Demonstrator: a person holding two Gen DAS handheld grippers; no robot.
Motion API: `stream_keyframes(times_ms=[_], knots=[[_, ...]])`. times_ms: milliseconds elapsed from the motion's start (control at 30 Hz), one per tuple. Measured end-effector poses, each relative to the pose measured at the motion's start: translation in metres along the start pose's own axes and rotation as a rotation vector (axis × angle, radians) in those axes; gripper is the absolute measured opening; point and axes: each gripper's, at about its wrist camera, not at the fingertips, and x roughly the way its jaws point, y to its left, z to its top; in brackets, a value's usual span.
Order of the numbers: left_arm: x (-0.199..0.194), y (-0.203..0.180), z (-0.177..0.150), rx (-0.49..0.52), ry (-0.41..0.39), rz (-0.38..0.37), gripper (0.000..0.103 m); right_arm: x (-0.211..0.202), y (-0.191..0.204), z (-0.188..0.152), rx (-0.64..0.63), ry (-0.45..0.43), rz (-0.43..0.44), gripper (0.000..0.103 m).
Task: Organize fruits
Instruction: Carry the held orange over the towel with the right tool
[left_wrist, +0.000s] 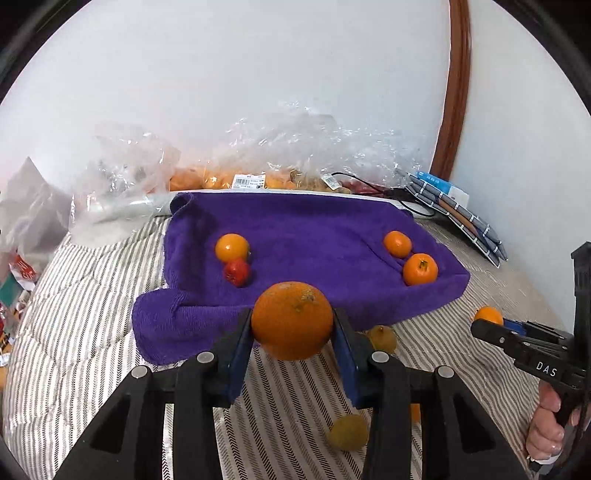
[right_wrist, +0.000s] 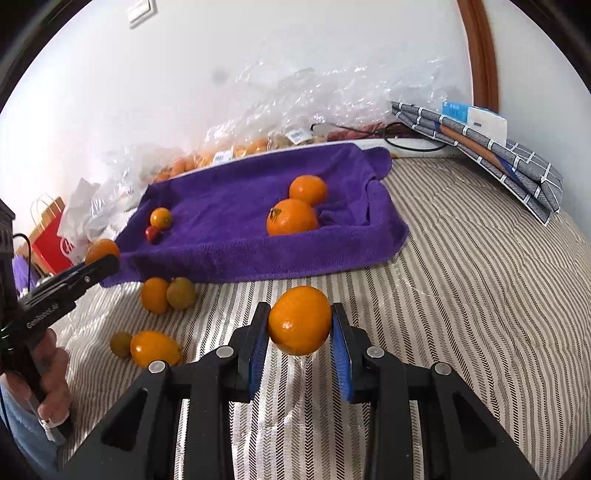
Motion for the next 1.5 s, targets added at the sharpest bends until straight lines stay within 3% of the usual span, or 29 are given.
stream_keyframes(times_ms=[733,833,1000,1167,1300,1500], knots=[[-0.015,0.008,0.010,-0.060,-0.067,0.075,0.039,-0.013,0.003,0.002,-0.015,-0.052,0.024,0.032],[-0.026,0.011,0.024,-0.090,-0.052,0.055,0.039,-0.017,0.009,0.011,-0.054,-0.044,-0.006,0.032],[-0.039,0.009,0.059,-0.085,-0.067,0.052,0.039,-0.030,0.010,0.054,-0.045,-0.099,0.022,0.032],[-0.018,0.011,0.086,-0.102,-0.083,0.076,0.039,-0.018,0.009,0.090,-0.047,-0.136,-0.002,0.032],[0.012,0.013,0.089,-0.131,-0.087,0.078,0.039,0.007,0.007,0.112,-0.069,-0.143,-0.023,0.032],[0.036,0.019,0.070,-0.119,-0.065,0.082,0.039,0.042,-0.009,0.103,-0.014,-0.125,-0.002,0.032]])
